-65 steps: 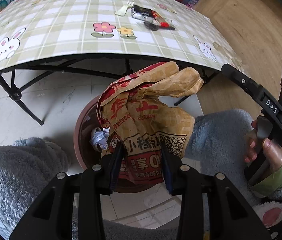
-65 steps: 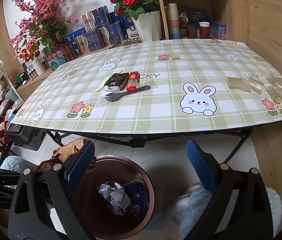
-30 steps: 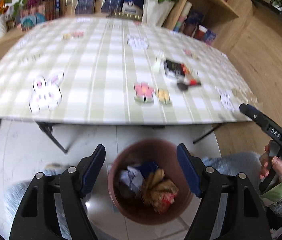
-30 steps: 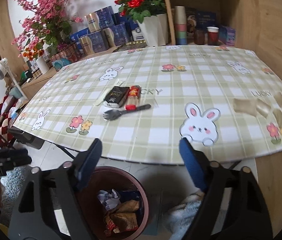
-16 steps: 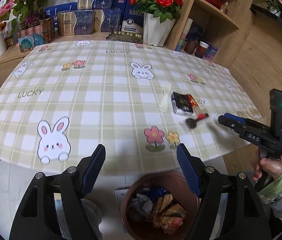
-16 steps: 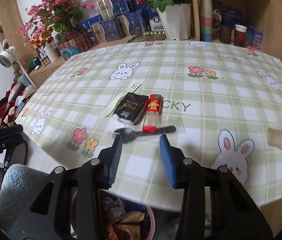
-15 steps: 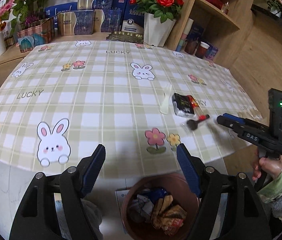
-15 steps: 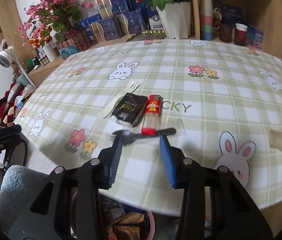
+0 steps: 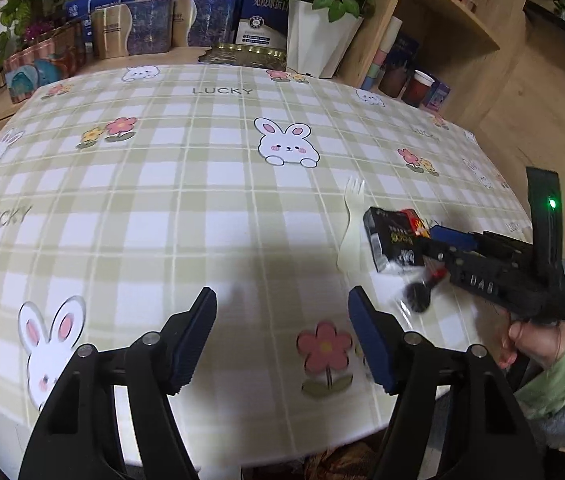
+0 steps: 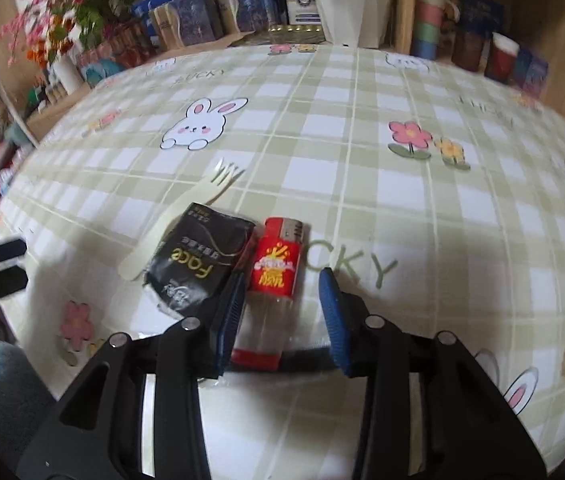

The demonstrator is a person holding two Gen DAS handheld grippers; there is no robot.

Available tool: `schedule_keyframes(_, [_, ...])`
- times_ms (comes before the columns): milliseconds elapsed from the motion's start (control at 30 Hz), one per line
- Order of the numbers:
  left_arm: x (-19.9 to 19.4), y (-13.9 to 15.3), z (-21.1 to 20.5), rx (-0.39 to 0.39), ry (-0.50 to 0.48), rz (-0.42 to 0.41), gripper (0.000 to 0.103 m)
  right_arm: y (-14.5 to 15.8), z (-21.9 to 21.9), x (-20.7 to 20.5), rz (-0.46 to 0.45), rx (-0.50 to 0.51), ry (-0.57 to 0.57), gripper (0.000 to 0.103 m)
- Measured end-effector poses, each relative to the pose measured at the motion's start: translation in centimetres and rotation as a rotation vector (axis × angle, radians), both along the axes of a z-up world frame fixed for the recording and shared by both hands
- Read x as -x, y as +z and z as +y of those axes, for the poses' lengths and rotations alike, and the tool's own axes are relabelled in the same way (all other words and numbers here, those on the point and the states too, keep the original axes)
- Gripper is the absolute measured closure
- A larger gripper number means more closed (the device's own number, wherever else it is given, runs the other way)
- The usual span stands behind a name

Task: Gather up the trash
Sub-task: 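Grasp the red lighter with the right tool while the left tool reaches the white fork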

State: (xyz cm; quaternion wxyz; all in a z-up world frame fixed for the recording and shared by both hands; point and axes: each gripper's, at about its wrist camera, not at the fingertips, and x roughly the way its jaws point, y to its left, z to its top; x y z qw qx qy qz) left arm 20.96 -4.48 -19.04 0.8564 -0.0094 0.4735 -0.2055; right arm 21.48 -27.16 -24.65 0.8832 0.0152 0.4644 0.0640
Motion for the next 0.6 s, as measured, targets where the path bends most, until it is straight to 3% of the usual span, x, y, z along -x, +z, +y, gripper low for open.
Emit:
schedule_keyframes(133, [-1.4,-0.5,-1.4,-0.003,-0.015,-0.003,0.037,-0.2,-0.3,0.1,-0.032,0.016,-0.001,0.076])
schedule_keyframes(200, [-2.0,-1.1,-2.3,0.001,-0.027,-0.001,0.040,-0.2,-1.2,0.5,-0.047,-0.034,-0.024,0.077])
schedule_keyframes(267, [-2.8,-1.7,-3.3,-0.021,-0.051,-0.001,0.055,-0.2,-1.8,0.7,-0.062,-0.052,-0.042,0.077])
schedule_keyframes(300, [-3.2,-2.0,-3.8,-0.037,-0.057,-0.003,0.057,-0.1,-2.1,0.9,-0.072,-0.065,-0.050,0.077])
schedule_keyframes(600, [-5.4,-3.1,-7.8,-0.071,-0.147,0.006,0.062,1.0,-4.1,2.0,-0.139,-0.139,-0.093,0.077])
